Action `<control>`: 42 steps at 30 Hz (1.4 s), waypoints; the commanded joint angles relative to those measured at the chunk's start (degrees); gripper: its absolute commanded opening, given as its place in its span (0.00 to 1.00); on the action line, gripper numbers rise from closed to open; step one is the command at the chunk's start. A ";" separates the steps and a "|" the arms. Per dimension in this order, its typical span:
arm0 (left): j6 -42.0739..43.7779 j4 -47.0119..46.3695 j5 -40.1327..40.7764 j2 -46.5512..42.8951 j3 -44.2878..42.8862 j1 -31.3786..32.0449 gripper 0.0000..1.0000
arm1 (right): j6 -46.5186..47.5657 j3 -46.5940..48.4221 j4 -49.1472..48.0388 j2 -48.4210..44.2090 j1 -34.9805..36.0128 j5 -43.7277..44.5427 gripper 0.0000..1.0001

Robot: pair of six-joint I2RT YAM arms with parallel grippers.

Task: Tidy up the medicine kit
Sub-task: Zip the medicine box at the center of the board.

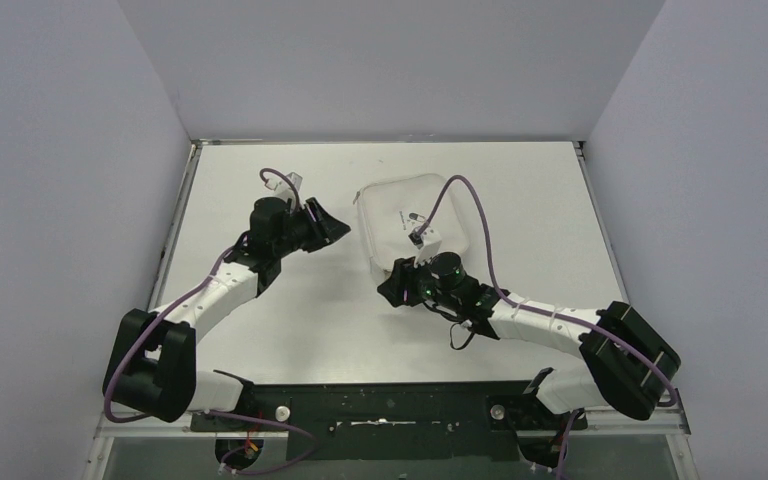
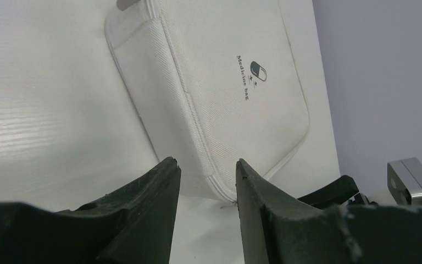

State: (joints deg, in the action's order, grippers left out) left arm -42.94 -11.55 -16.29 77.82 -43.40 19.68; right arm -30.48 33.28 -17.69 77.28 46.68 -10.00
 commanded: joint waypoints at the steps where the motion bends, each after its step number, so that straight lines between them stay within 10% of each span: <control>1: -0.34 -0.70 -5.17 -1.42 1.28 0.51 0.41 | -4.25 1.01 -8.21 1.66 1.26 6.41 0.49; 18: -4.47 -10.06 -7.74 7.26 3.68 7.10 0.50 | -5.40 3.57 -10.93 8.96 4.81 20.93 0.45; 42: -3.66 -8.25 -2.50 16.46 1.31 9.06 0.50 | -3.39 -0.91 -23.31 10.99 6.32 29.92 0.00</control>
State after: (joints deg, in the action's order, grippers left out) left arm -48.03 -21.82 -21.43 92.71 -40.34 28.34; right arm -34.89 33.32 -35.33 89.91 52.99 15.00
